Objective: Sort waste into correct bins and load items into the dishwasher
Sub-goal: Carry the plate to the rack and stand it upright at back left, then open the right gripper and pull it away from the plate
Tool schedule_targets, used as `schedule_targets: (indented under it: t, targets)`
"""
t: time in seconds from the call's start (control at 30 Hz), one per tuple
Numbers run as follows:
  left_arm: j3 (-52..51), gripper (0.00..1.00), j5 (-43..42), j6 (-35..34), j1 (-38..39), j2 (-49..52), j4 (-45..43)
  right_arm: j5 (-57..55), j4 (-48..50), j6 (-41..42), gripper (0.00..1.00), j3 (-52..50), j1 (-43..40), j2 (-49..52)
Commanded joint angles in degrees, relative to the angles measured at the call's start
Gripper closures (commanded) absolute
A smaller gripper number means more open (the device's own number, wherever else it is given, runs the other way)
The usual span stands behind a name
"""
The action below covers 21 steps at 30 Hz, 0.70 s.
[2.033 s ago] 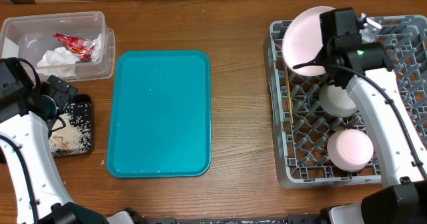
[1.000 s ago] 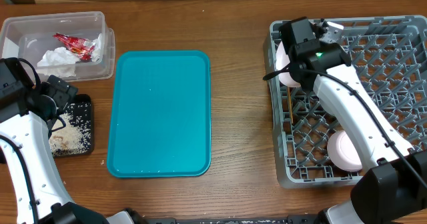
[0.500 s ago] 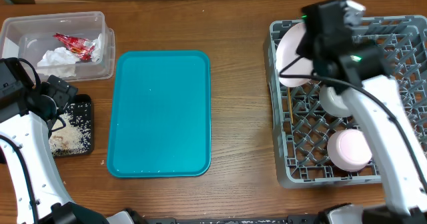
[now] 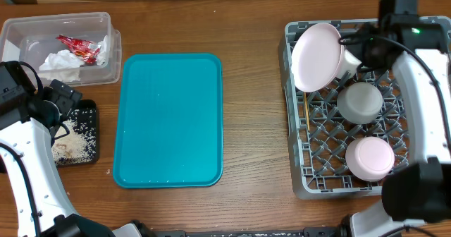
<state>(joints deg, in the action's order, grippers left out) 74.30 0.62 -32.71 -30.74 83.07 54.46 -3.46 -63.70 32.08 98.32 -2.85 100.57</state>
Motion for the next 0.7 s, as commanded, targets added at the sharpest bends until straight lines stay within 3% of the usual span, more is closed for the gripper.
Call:
schedule_targets:
  t: [0.0, 0.3, 0.67]
  targets:
    - [0.44, 0.00, -0.22, -0.55, 0.02, 0.09, -0.07, 7.19, -0.02, -0.90, 0.96, 0.33, 0.44, 3.65]
    - [0.44, 0.00, -0.22, -0.55, 0.02, 0.09, -0.07, 18.21, 1.05, -5.68, 0.96, 0.44, 0.48, 1.90]
    - [0.44, 0.00, -0.22, -0.52, 0.02, 0.09, -0.07, 17.11, -0.17, -5.53, 0.96, 0.44, 0.61, -11.72]
